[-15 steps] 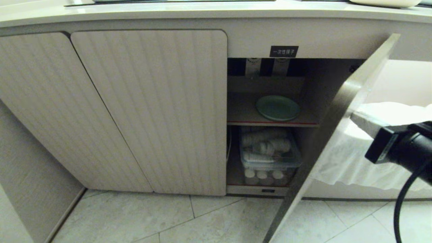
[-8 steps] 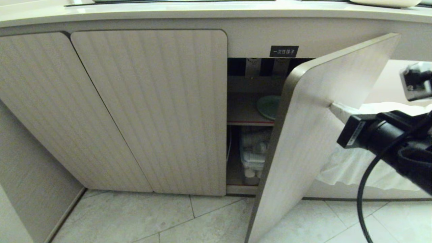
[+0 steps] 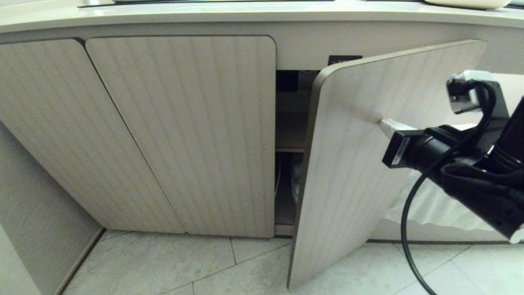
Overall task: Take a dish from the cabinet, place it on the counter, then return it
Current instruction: Close the cabinet door
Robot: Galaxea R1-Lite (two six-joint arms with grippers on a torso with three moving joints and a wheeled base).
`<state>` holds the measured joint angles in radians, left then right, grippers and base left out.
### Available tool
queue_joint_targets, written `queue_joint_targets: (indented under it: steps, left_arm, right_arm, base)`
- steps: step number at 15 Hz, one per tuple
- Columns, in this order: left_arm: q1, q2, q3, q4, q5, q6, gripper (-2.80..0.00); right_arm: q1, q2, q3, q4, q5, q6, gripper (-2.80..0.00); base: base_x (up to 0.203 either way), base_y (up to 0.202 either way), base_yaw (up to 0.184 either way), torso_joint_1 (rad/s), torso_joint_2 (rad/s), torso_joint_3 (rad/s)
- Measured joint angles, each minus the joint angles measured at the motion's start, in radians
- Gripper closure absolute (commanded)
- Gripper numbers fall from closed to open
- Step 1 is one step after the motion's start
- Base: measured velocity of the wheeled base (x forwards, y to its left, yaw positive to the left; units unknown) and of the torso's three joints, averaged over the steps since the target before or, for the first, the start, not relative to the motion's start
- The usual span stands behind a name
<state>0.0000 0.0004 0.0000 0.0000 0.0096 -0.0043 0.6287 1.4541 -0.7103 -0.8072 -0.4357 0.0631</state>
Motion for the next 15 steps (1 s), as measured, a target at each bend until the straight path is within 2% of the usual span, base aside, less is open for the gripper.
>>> queue_joint_targets:
  steps: [7,15]
  left_arm:
    - [0.0,0.0,0.0,0.0,0.0,0.0,0.0]
    - [0.0,0.0,0.0,0.0,0.0,0.0,0.0]
  right_arm:
    - [-0.005,0.071,-0.028,-0.104,0.0,-0.017,0.0]
    - [-0.032,0.139,-0.079,-0.127,0.0,-0.019,0.0]
  base:
    - [0.0,0.0,0.0,0.0,0.0,0.0]
    - [0.0,0.0,0.0,0.0,0.0,0.0]
